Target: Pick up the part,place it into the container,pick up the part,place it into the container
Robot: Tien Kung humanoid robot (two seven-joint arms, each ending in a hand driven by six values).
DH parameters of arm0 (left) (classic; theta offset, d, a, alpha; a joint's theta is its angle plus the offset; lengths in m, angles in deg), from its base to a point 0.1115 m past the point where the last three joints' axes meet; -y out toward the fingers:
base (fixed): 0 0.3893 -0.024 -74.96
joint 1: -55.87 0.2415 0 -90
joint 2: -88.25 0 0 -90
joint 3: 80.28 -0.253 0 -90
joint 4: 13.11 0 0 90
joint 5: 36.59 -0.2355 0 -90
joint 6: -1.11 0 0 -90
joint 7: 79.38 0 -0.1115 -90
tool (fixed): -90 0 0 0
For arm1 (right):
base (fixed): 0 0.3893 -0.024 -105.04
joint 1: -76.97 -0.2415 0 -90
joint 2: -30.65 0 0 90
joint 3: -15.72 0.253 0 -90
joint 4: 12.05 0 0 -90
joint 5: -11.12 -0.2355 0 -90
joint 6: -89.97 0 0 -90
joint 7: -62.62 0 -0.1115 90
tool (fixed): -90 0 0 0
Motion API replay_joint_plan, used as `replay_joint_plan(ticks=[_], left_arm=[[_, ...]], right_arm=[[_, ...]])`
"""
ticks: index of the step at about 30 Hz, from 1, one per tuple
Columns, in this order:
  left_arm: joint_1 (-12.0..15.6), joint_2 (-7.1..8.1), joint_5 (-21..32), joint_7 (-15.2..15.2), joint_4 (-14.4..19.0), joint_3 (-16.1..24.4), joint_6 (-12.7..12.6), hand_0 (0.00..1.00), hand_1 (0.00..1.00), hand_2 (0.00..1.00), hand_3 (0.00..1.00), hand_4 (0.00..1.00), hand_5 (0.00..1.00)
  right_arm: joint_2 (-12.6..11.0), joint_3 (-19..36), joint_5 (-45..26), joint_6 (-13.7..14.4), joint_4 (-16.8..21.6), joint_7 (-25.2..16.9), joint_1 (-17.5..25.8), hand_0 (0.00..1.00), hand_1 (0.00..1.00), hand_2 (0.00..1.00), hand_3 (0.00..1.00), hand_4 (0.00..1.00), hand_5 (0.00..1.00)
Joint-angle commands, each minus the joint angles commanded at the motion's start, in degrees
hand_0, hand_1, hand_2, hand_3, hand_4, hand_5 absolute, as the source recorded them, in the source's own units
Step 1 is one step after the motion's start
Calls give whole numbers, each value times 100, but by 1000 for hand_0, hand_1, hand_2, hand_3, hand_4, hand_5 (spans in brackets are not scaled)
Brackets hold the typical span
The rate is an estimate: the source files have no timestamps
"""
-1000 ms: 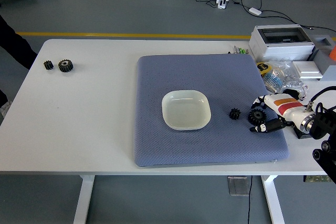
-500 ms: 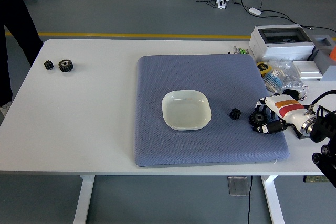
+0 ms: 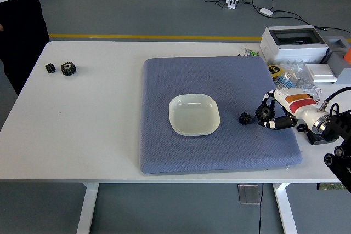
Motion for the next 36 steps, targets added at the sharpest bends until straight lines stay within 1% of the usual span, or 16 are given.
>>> replay_joint_plan(ticks=[6,7,10,13,16,19,22,26,30,33,36], left_arm=[[-4,3,-18,-1,0,8,0,715,676,679,567,603,570],[-6,4,-17,0,0,9,0,716,676,679,567,603,569],[-6,5,-17,7,0,15,0,716,676,679,567,603,569],[-16,2,-26,9,0,28,-1,715,676,680,567,603,569],[-52,-5,4,-13,0,10,1,715,676,680,567,603,569],[-60,-7,27,-21,0,7,-3,716,677,680,568,602,569],[-2,-14,-7,21,0,46,-8,716,677,680,568,602,569],[50,-16,-31,48,0,80,-12,716,677,680,568,602,570],[-10,-1,-6,2,0,69,-12,716,677,680,568,602,570],[-50,3,7,-21,0,65,-11,715,677,678,567,603,569],[-36,-5,4,-5,0,66,-9,715,677,678,567,603,569]], right_arm=[[-26,-101,66,-202,845,175,-93,2,43,171,374,874,233],[-15,-154,59,-239,953,201,-142,2,44,172,372,872,239],[68,-415,5,-288,1081,248,-365,2,44,172,372,872,239],[229,-648,35,-297,955,296,-613,2,55,185,381,869,250],[350,-571,212,-353,599,430,-740,2,55,185,381,869,250],[247,-456,256,-373,267,486,-733,2,65,199,384,864,263],[148,-426,287,-414,74,515,-707,2,65,199,384,864,263],[88,-590,214,-418,97,506,-735,2,68,202,387,865,263],[70,-777,158,-438,207,500,-834,2,68,202,387,865,263],[54,-903,110,-471,377,486,-937,2,70,204,384,865,265],[40,-1002,59,-469,624,477,-1023,2,70,204,384,865,265]])
